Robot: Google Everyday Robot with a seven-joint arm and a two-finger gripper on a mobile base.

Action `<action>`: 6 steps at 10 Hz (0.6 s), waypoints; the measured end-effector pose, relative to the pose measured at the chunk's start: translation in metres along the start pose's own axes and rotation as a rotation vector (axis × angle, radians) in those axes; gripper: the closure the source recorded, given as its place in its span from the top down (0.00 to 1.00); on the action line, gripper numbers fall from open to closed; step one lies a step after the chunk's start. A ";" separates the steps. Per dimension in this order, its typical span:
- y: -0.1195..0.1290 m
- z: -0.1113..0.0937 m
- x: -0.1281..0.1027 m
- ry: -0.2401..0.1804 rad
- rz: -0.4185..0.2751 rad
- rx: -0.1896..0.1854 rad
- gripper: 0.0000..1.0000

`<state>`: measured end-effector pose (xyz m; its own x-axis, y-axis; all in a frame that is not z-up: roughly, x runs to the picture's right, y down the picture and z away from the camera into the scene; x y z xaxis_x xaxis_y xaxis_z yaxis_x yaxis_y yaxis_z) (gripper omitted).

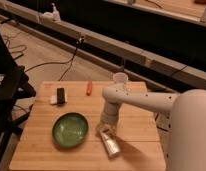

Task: Place the bottle in the ceramic bowl

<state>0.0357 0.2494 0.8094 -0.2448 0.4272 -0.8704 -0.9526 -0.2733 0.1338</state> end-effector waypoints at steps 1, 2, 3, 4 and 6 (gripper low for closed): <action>0.000 0.002 -0.002 0.003 0.002 -0.005 0.36; 0.000 0.002 -0.003 0.002 0.007 -0.012 0.28; -0.001 0.001 -0.006 -0.002 0.016 -0.024 0.18; 0.000 -0.004 -0.010 -0.013 0.049 -0.056 0.06; 0.004 -0.031 -0.017 -0.056 0.122 -0.163 0.00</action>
<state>0.0421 0.2142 0.8104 -0.3705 0.4287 -0.8240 -0.8747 -0.4595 0.1542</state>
